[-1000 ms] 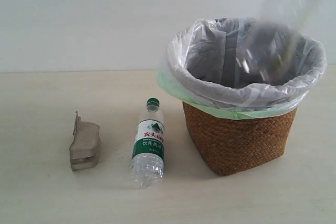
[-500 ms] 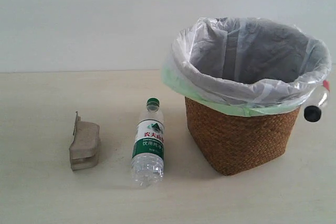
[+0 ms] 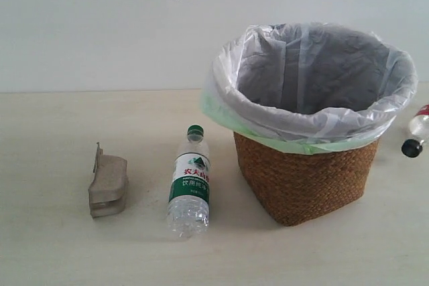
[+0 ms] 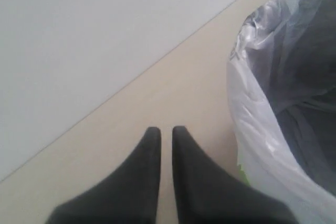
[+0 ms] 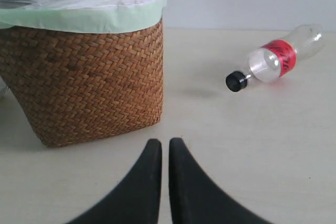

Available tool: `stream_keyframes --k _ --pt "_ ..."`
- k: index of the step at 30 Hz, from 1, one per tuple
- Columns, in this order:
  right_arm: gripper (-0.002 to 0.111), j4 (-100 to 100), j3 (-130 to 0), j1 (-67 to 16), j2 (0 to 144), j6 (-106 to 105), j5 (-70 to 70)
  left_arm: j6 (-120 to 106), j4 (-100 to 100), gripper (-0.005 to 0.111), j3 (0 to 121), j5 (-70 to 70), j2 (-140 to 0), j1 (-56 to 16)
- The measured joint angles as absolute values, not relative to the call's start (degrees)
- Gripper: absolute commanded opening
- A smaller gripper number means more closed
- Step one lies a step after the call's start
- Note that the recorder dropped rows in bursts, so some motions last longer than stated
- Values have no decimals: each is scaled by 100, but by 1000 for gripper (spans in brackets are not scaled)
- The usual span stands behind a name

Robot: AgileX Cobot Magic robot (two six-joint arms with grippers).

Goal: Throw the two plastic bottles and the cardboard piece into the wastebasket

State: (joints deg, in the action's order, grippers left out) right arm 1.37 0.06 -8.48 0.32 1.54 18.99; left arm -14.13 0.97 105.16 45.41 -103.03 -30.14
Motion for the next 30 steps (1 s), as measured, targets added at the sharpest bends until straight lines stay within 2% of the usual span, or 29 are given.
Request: stream_keyframes --k 12,24,26,28,30 --pt "2 137 6 -848 32 154 1899 -1758 72 4 10195 5414 -10126 -2898" --pt "2 137 6 -848 32 154 1899 -160 -457 4 9034 6040 -9569 -2117" --pt "2 137 6 -848 32 154 1899 45 -470 10 8729 6093 -9569 -2052" --pt "2 137 6 -848 32 154 1899 147 -459 23 8334 6037 -9579 -2015" --pt "2 137 6 -848 32 154 1899 187 -330 47 8023 5839 -9579 -2015"
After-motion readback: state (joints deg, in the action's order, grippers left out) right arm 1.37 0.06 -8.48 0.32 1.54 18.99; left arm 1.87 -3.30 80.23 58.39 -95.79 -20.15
